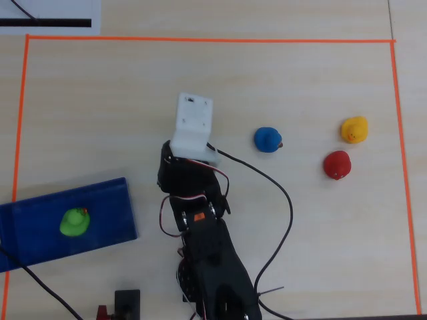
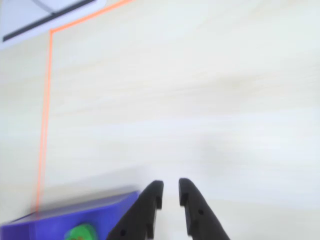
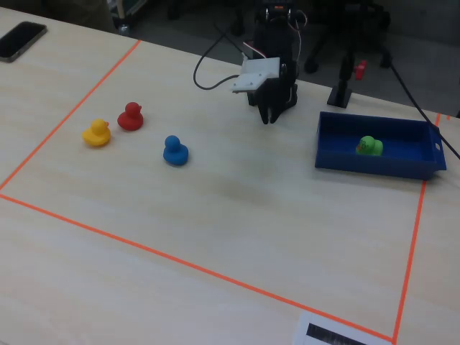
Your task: Grasp green duck and put it into box.
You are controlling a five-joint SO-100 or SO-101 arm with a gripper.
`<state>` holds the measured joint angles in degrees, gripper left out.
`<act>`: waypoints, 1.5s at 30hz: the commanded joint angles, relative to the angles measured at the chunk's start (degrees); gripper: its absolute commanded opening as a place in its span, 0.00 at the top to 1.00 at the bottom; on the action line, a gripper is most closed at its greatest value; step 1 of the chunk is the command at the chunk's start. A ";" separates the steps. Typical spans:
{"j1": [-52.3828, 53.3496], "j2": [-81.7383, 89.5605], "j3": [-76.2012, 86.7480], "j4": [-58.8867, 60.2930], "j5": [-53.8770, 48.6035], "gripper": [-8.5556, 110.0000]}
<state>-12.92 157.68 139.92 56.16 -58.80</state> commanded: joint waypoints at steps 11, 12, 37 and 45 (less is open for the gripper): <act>16.79 31.99 29.53 -3.43 -9.14 0.93; 16.96 31.99 30.15 -3.69 -9.49 0.93; 17.58 31.99 38.32 19.07 -16.61 0.92; 17.58 31.99 38.32 19.07 -16.35 0.92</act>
<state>4.31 190.55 178.42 74.27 -75.41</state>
